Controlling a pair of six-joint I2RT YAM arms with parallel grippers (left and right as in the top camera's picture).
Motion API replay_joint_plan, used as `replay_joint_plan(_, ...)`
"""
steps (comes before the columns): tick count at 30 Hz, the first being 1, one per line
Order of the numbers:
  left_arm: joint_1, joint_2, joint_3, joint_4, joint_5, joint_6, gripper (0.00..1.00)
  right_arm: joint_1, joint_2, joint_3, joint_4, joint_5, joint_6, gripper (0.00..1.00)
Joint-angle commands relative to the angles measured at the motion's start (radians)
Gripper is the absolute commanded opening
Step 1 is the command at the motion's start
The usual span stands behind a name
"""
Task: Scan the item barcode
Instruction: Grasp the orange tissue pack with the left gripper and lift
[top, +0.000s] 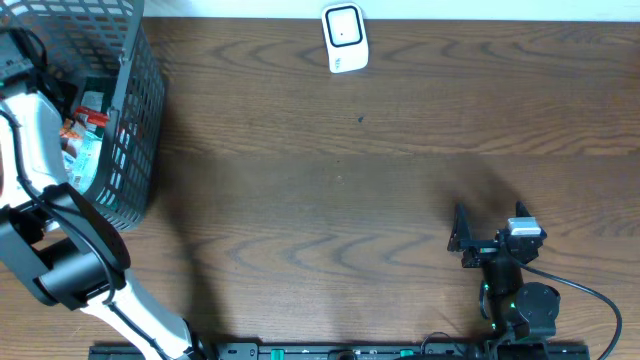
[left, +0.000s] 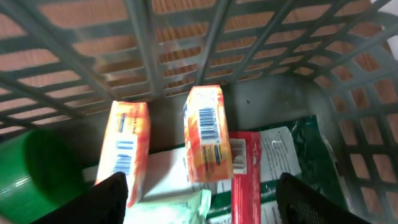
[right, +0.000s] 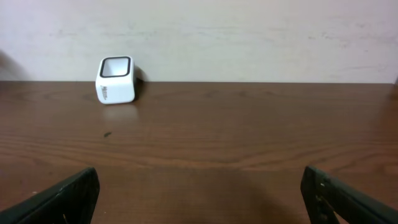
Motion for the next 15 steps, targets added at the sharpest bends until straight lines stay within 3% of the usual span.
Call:
replay_joint_plan(1,0.002,0.013,-0.050,0.061,-0.016,-0.001,0.77,-0.003,-0.005,-0.001,-0.004,0.000,-0.005,0.99)
replay_joint_plan(13,0.002,0.080,-0.126,0.206,-0.011,-0.001,0.75,-0.003,-0.005,-0.001,-0.004,0.000,-0.005,0.99)
replay_joint_plan(15,0.002,0.099,-0.126,0.207,-0.008,-0.001,0.63,-0.003,-0.005,-0.001,-0.004,0.000,-0.005,0.99)
